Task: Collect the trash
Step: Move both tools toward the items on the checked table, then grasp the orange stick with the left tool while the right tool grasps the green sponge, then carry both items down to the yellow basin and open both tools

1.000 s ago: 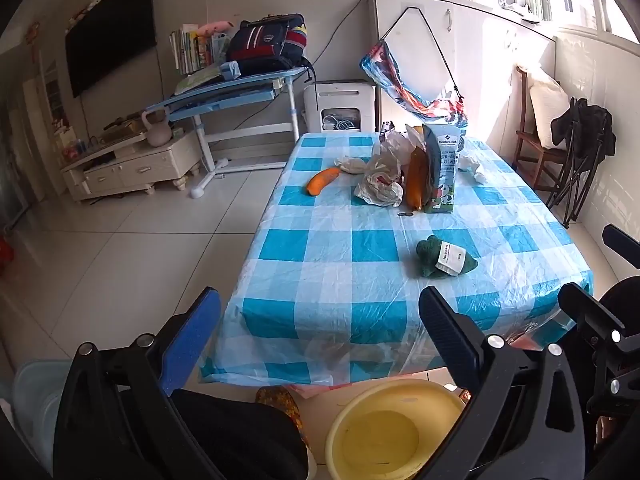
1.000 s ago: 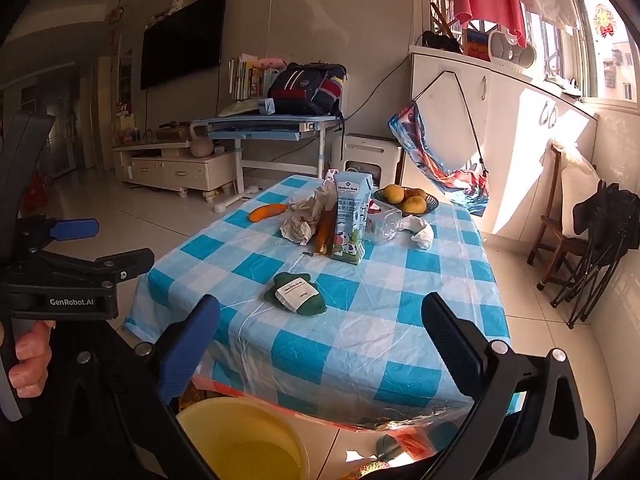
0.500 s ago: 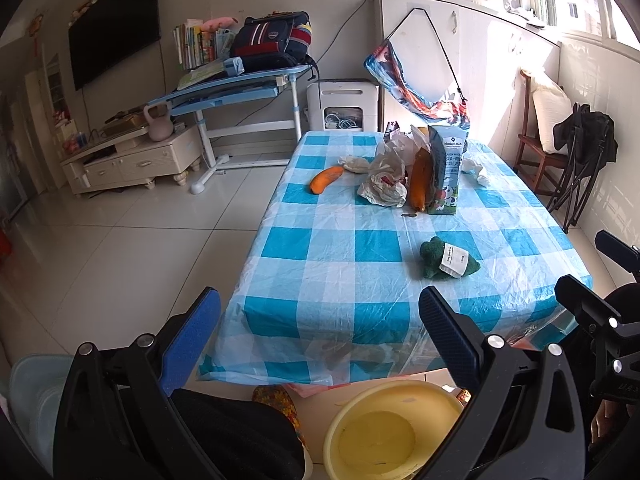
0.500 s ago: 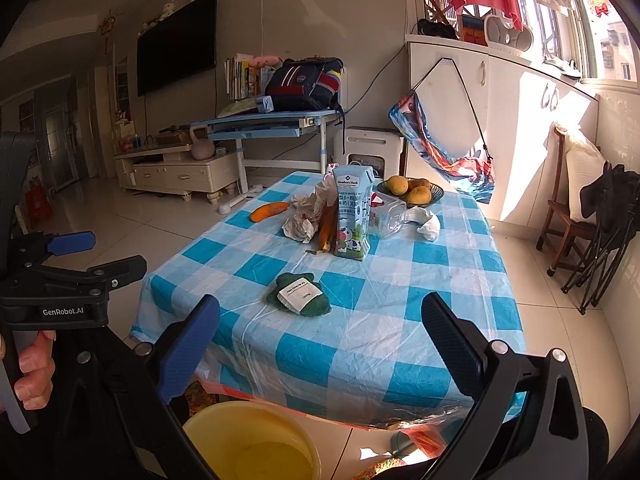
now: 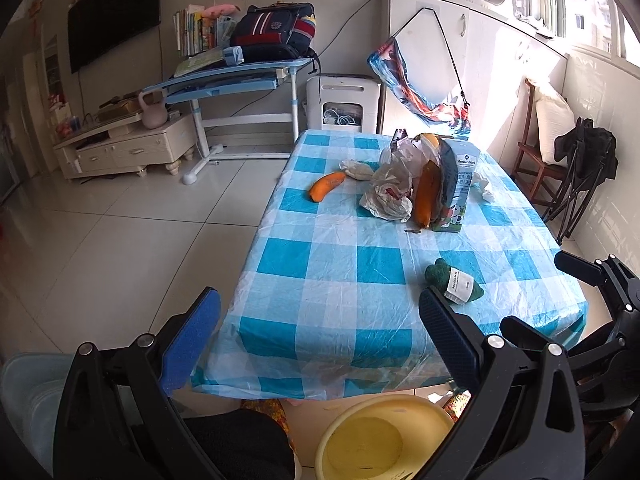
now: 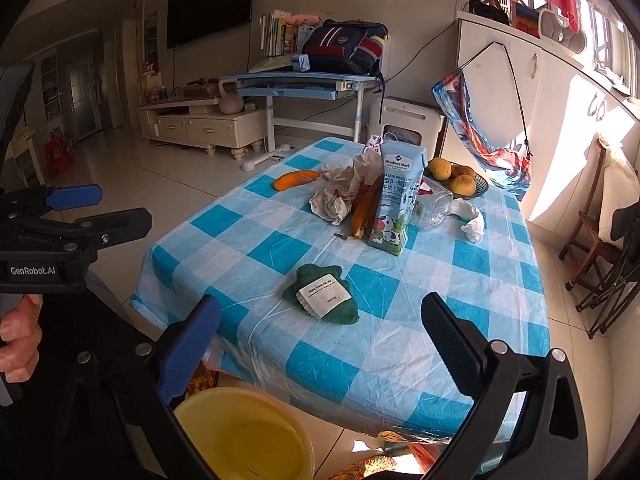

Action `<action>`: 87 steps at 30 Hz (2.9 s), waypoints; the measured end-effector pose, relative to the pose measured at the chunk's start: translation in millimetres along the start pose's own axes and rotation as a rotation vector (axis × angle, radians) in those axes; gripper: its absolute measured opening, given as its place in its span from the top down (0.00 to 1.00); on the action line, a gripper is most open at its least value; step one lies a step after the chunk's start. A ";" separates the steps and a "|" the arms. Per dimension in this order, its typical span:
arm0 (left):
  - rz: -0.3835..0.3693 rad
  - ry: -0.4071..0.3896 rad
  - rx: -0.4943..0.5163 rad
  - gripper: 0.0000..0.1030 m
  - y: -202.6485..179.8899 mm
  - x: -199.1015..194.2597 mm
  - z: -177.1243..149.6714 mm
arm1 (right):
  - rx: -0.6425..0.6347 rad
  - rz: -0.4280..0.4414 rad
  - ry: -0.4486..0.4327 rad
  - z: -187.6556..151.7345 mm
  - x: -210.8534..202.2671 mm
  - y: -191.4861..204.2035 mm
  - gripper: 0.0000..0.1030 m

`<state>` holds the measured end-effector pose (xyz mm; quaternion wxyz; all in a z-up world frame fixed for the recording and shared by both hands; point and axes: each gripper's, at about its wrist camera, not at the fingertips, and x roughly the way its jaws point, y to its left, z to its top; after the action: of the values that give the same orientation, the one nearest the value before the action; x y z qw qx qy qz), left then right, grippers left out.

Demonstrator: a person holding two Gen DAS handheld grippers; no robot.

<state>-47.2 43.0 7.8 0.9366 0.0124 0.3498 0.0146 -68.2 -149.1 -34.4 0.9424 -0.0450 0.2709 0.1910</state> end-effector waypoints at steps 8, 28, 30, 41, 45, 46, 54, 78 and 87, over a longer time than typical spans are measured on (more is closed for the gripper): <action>0.071 0.053 0.113 0.07 5.3 89.5 64.0 | -0.033 0.039 0.258 4.9 74.8 -11.8 0.25; 0.027 0.210 0.245 0.82 -35.0 273.8 113.3 | 0.004 0.070 0.359 -1.9 119.9 -31.7 0.47; -0.011 0.219 0.213 0.89 -31.0 272.6 116.0 | 0.022 0.097 0.360 -1.5 120.7 -35.2 0.58; -0.140 0.213 0.052 0.91 -10.0 216.2 109.1 | 0.053 0.159 0.298 4.8 102.6 -36.9 0.65; -0.142 0.187 0.022 0.91 -4.6 176.2 94.4 | -0.016 0.252 0.292 3.3 84.9 -16.3 0.65; -0.145 0.184 0.008 0.91 -3.2 166.0 87.7 | -0.044 0.278 0.299 0.6 78.5 -8.4 0.65; -0.152 0.176 -0.024 0.91 0.3 96.1 22.7 | -0.325 0.442 0.527 -58.2 52.0 65.5 0.59; -0.140 0.521 0.553 0.87 -91.3 37.2 -162.6 | 0.305 0.167 0.068 -18.1 -31.4 -55.7 0.25; -0.091 0.482 0.500 0.48 -83.3 43.1 -148.1 | 0.286 0.126 0.078 -22.4 -33.1 -57.3 0.22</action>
<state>-110.2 -36.8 -135.0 0.7947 0.2221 0.5540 -0.1109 -83.1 -217.3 -37.0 0.9141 0.0992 0.3338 0.2075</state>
